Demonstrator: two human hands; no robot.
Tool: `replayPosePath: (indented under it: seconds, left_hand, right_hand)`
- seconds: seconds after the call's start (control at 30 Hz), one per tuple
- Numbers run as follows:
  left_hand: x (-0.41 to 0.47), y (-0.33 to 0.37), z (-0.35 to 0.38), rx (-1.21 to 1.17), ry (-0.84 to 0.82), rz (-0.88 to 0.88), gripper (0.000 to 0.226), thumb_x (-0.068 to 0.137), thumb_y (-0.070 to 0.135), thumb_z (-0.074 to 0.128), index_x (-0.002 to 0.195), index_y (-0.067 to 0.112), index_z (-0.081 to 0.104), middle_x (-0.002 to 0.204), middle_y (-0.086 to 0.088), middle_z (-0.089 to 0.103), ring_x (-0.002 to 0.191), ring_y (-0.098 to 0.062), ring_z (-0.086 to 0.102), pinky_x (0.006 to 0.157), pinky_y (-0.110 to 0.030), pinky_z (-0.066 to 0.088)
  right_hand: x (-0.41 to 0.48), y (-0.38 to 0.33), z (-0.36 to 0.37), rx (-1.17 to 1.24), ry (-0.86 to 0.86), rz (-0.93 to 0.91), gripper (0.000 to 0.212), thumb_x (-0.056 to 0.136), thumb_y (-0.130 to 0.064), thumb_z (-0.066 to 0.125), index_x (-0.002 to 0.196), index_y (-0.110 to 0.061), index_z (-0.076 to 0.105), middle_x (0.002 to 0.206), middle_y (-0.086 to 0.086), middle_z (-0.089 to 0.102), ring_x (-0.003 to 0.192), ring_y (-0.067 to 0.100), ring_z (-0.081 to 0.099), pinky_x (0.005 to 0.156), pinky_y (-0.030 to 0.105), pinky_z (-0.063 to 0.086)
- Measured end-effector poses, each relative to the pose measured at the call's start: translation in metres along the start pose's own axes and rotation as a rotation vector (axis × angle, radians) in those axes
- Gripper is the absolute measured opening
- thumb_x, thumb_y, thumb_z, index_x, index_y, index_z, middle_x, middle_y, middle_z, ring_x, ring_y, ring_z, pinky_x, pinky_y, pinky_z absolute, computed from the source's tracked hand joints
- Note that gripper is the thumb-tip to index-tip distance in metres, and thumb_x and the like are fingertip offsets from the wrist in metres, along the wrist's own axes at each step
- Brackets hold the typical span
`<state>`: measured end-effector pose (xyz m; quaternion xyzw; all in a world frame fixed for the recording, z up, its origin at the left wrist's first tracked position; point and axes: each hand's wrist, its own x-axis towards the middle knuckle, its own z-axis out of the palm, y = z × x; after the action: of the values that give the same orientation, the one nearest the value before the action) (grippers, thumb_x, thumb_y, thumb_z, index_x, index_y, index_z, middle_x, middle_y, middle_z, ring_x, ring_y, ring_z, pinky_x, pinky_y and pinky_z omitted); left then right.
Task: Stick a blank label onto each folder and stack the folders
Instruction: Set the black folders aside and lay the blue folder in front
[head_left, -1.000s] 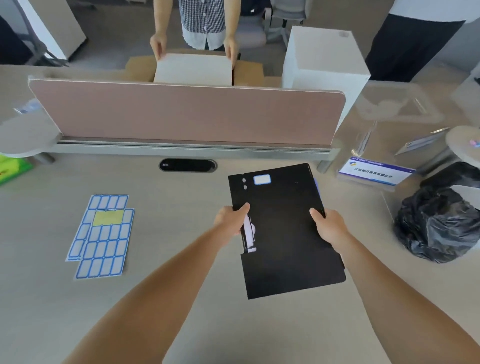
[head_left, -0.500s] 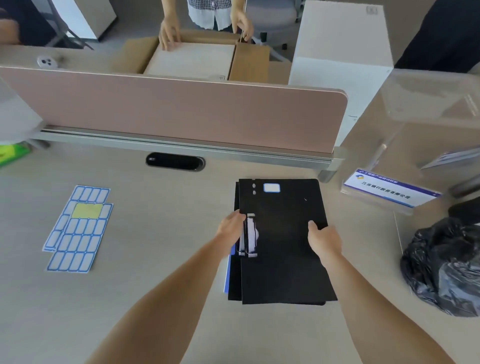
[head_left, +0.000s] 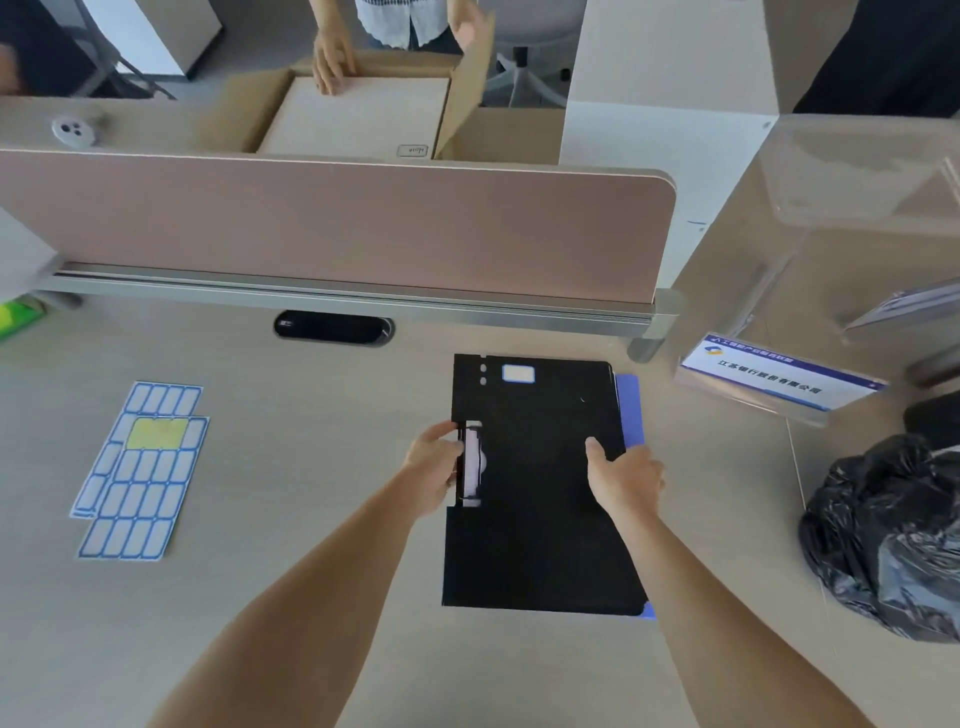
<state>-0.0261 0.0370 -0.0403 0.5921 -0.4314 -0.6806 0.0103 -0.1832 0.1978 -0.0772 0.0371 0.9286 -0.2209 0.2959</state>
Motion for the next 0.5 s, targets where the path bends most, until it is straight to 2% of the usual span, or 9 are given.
replayPosePath:
  seconds: [0.07, 0.13, 0.2, 0.27, 0.33, 0.37, 0.43, 0.5]
  left_hand:
    - [0.001, -0.001, -0.003, 0.058, -0.020, 0.009, 0.040, 0.091, -0.011, 0.033, 0.113, 0.006, 0.063, 0.084, -0.013, 0.072, 0.071, -0.023, 0.068, 0.069, -0.034, 0.057]
    - [-0.001, -0.002, -0.003, 0.090, -0.037, 0.019, 0.032, 0.088, -0.003, 0.037, 0.098, 0.002, 0.067, 0.078, -0.015, 0.070, 0.062, -0.022, 0.064, 0.060, -0.030, 0.051]
    - [-0.001, -0.006, 0.000, 0.132, -0.030, 0.037, 0.020, 0.089, 0.020, 0.049, 0.087, 0.007, 0.064, 0.071, -0.015, 0.068, 0.062, -0.026, 0.061, 0.065, -0.037, 0.050]
    - [0.014, -0.019, -0.002, 0.255, 0.018, 0.074, 0.036, 0.079, 0.046, 0.055, 0.085, 0.010, 0.062, 0.072, -0.013, 0.070, 0.066, -0.029, 0.064, 0.072, -0.045, 0.057]
    - [0.032, -0.032, -0.009, 0.302, 0.077, 0.074, 0.046, 0.072, 0.057, 0.053, 0.088, 0.015, 0.062, 0.082, -0.013, 0.073, 0.073, -0.030, 0.068, 0.079, -0.047, 0.058]
    - [0.041, -0.037, -0.013, 0.299, 0.098, 0.069, 0.047, 0.071, 0.059, 0.052, 0.089, 0.017, 0.062, 0.086, -0.014, 0.072, 0.074, -0.030, 0.068, 0.079, -0.047, 0.058]
    - [0.045, -0.035, -0.023, 0.293, 0.128, 0.080, 0.044, 0.072, 0.059, 0.053, 0.089, 0.019, 0.061, 0.088, -0.014, 0.070, 0.073, -0.030, 0.066, 0.077, -0.047, 0.058]
    - [0.045, -0.030, -0.031, 0.292, 0.163, 0.099, 0.038, 0.075, 0.054, 0.052, 0.087, 0.019, 0.060, 0.086, -0.013, 0.069, 0.077, -0.032, 0.067, 0.082, -0.050, 0.057]
  right_hand:
    - [0.002, 0.005, 0.001, 0.068, -0.010, 0.009, 0.069, 0.087, -0.060, 0.053, 0.127, -0.005, 0.047, 0.129, 0.015, 0.048, 0.116, 0.037, 0.051, 0.095, 0.051, 0.047]
    - [0.003, 0.009, 0.000, 0.139, -0.016, 0.005, 0.066, 0.086, -0.060, 0.054, 0.126, -0.008, 0.049, 0.127, 0.011, 0.052, 0.115, 0.035, 0.053, 0.095, 0.051, 0.048]
    - [0.004, 0.013, -0.001, 0.168, -0.023, -0.033, 0.059, 0.087, -0.059, 0.053, 0.121, -0.010, 0.054, 0.123, 0.007, 0.056, 0.111, 0.032, 0.056, 0.093, 0.046, 0.050]
    - [0.004, 0.016, -0.002, 0.163, -0.026, -0.090, 0.044, 0.090, -0.054, 0.050, 0.103, -0.014, 0.059, 0.107, 0.002, 0.059, 0.104, 0.031, 0.059, 0.086, 0.042, 0.050]
    - [0.002, 0.017, -0.003, 0.128, -0.015, -0.144, 0.035, 0.091, -0.050, 0.047, 0.082, -0.018, 0.054, 0.090, 0.002, 0.055, 0.094, 0.030, 0.057, 0.079, 0.043, 0.050]
    - [0.000, 0.017, -0.003, 0.097, 0.000, -0.139, 0.033, 0.092, -0.049, 0.047, 0.084, -0.019, 0.055, 0.096, 0.003, 0.052, 0.099, 0.030, 0.054, 0.082, 0.042, 0.049]
    - [-0.001, 0.017, -0.002, 0.009, 0.061, -0.063, 0.033, 0.092, -0.048, 0.053, 0.102, -0.018, 0.058, 0.114, 0.010, 0.043, 0.113, 0.034, 0.043, 0.093, 0.042, 0.042]
    - [-0.005, 0.019, -0.003, -0.039, 0.110, 0.025, 0.052, 0.090, -0.048, 0.058, 0.121, -0.007, 0.050, 0.124, 0.018, 0.040, 0.117, 0.039, 0.041, 0.098, 0.045, 0.039]
